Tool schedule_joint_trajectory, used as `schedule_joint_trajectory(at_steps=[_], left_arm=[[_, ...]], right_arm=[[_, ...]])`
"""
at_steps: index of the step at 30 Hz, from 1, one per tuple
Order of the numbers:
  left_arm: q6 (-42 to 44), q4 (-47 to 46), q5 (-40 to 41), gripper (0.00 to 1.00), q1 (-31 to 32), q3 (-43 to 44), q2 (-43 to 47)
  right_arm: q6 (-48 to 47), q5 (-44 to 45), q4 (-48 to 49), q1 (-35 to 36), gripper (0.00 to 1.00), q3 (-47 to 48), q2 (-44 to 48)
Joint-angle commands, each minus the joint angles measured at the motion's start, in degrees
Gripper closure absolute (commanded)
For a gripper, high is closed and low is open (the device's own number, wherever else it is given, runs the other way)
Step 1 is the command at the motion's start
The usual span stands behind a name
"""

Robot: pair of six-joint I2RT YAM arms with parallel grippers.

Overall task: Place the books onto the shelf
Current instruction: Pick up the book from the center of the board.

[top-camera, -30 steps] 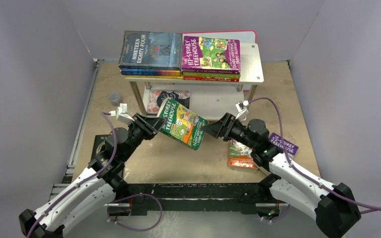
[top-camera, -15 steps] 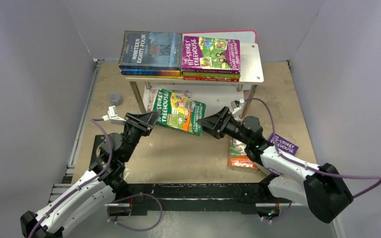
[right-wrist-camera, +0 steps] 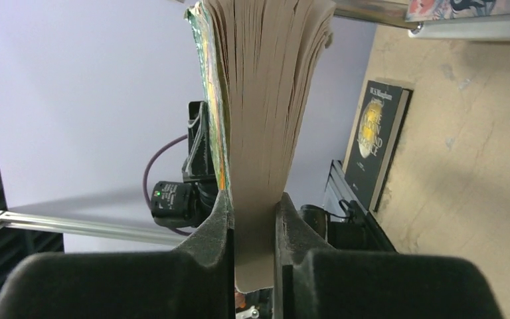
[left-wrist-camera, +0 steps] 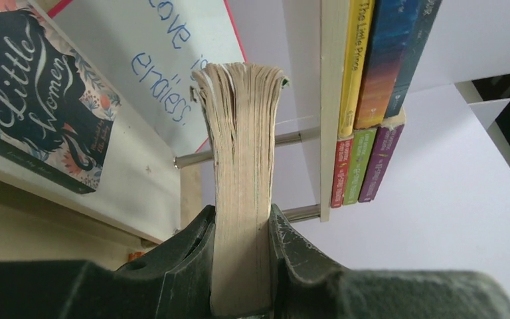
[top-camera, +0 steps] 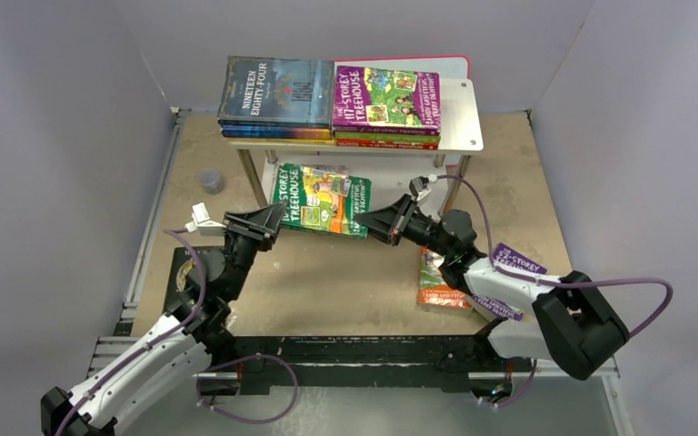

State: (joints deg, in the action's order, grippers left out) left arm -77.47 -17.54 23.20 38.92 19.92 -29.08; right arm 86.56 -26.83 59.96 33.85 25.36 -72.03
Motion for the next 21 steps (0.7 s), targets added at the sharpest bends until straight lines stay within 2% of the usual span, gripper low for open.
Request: schedule_joint_trajectory(at_steps=[1, 3, 5, 7, 10, 13, 16, 21], left_arm=[[1.2, 8.6, 4.0, 0.75, -0.2, 2.4, 3.4], [3.3, 20.3, 7.6, 0.60, -0.2, 4.2, 6.0], [4.6, 31.0, 13.4, 0.38, -0.2, 6.6, 8.6], [6.0, 40.4, 18.8, 0.30, -0.1, 10.0, 9.9], [8.7, 51.3, 25.8, 0.27, -0.1, 16.5, 10.5], [12.3, 57.0, 30.1, 0.27, -0.1, 21.8, 10.0], [16.3, 58.0, 30.7, 0.27, -0.1, 24.3, 9.8], [20.8, 56.0, 28.6, 0.27, -0.1, 23.8, 10.0]], right_arm=[[1.4, -1.5, 7.1, 0.5, 1.00, 1.3, -1.8], [0.3, -1.4, 7.6, 0.5, 1.00, 1.8, -3.3], [-0.8, -0.8, 8.8, 0.4, 1.00, 2.3, -4.5], [-2.6, -0.2, 9.1, 0.4, 1.00, 3.3, -5.6], [-4.7, 0.8, 10.2, 0.3, 1.00, 5.0, -7.2], [-7.3, 1.8, 10.3, 0.4, 1.00, 7.2, -9.8], [-8.2, 2.7, 13.4, 0.3, 1.00, 8.7, -13.2], [-12.3, 3.2, 14.6, -0.4, 1.00, 13.2, -19.7]])
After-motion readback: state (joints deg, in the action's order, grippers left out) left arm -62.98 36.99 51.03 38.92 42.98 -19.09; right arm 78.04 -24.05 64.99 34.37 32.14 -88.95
